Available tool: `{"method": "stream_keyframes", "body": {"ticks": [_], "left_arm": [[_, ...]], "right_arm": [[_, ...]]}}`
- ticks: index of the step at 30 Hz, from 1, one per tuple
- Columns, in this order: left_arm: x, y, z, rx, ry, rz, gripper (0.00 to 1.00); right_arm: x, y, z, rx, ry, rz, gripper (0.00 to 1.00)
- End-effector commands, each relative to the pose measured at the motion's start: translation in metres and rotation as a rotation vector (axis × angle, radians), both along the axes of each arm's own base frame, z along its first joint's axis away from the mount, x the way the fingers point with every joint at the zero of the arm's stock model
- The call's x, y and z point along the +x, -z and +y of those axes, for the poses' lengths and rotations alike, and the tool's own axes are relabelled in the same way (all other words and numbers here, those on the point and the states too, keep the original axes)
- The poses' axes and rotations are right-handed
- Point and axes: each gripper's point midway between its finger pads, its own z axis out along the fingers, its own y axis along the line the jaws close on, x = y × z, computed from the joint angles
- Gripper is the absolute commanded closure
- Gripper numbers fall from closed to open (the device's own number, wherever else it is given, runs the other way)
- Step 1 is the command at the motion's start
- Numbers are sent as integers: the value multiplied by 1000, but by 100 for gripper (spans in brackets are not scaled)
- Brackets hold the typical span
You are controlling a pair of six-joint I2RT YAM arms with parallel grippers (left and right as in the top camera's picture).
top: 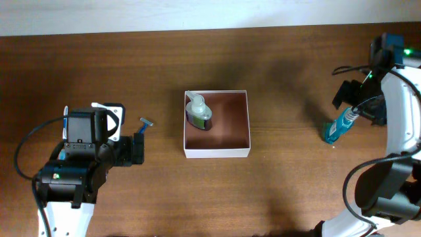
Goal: Pack container
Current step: 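Release the soap bottle and move the right gripper to the Listerine bottle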
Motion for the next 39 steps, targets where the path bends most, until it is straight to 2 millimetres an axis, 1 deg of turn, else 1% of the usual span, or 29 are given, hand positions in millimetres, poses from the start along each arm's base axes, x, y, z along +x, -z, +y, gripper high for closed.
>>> {"method": "stream_keyframes", "body": {"ticks": [1, 4, 7, 10, 11, 15, 16, 18, 23, 28, 29, 31, 32, 34, 37, 39], "left_arm": [[2, -7, -1, -14, -2, -15, 0], [2, -7, -1, -14, -2, -14, 0], [2, -7, -1, -14, -2, -14, 0], [2, -7, -1, -14, -2, -14, 0], [2, -6, -1, -14, -2, -13, 0], [1, -6, -1, -13, -2, -10, 0], [1, -6, -1, -13, -2, -10, 0], [1, -6, -1, -13, -2, -7, 0], [1, -6, -1, -13, -2, -7, 0], [1, -6, -1, -13, -2, -7, 0], [1, -6, -1, -13, -2, -7, 0], [1, -6, -1, -13, -2, -7, 0], [1, -6, -1, -13, -2, -7, 0], [1, -6, -1, -13, -2, -7, 0], [1, -6, -1, -13, -2, -7, 0], [1, -6, -1, -13, -2, -7, 0]], "right_arm": [[-4, 21, 2, 29, -4, 40, 10], [-6, 35, 3, 36, -6, 50, 13], [-4, 47, 10, 81, -58, 42, 15], [-5, 53, 11, 85, -59, 45, 16], [-5, 54, 11, 84, -59, 44, 18], [-3, 54, 11, 82, -60, 37, 36], [-3, 54, 11, 82, -60, 37, 43], [-3, 54, 10, 81, -60, 36, 51], [-3, 54, 10, 80, -60, 34, 66], [-3, 54, 10, 80, -60, 34, 75], [-3, 54, 10, 80, -60, 34, 78], [-3, 54, 10, 80, -60, 33, 90], [-2, 52, 10, 79, -61, 28, 94], [-2, 48, 12, 76, -64, 18, 96], [0, 34, 15, 65, -77, -10, 96], [3, 15, 21, 52, -97, -52, 96]]}}
